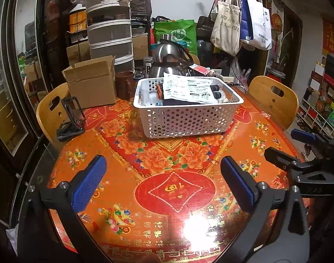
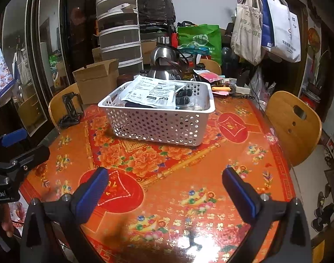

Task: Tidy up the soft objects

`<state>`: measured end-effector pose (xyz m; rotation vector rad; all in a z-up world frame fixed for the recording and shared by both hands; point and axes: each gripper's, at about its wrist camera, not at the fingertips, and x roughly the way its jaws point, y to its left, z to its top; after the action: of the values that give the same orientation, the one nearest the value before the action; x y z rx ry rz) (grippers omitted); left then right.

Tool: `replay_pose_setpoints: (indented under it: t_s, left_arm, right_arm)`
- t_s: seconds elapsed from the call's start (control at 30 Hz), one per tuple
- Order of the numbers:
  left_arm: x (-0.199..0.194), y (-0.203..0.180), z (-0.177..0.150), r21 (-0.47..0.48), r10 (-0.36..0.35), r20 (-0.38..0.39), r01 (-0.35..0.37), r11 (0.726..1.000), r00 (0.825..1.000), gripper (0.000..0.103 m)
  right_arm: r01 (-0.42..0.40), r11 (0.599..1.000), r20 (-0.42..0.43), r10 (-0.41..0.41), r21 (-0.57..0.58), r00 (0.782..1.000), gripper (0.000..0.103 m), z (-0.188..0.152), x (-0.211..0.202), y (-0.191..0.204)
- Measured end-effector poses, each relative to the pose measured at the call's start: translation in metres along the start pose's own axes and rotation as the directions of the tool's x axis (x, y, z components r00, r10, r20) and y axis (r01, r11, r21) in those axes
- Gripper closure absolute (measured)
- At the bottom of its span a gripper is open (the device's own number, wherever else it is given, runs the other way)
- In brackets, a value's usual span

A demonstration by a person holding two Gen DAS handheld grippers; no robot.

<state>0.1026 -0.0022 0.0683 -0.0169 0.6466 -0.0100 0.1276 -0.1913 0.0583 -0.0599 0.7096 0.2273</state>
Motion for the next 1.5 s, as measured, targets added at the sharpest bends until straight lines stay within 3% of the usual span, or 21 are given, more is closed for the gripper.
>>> replay_pose_setpoints:
  t_s: [1.5]
  left_arm:
    - [0.018, 0.008, -0.007, -0.028, -0.027, -0.041, 0.026, 0.999, 0.999, 0.0]
  right_arm:
    - [0.007, 0.999, -0.015, -0.007, -0.032, 1.0, 0.0, 0.0, 0.005, 0.009]
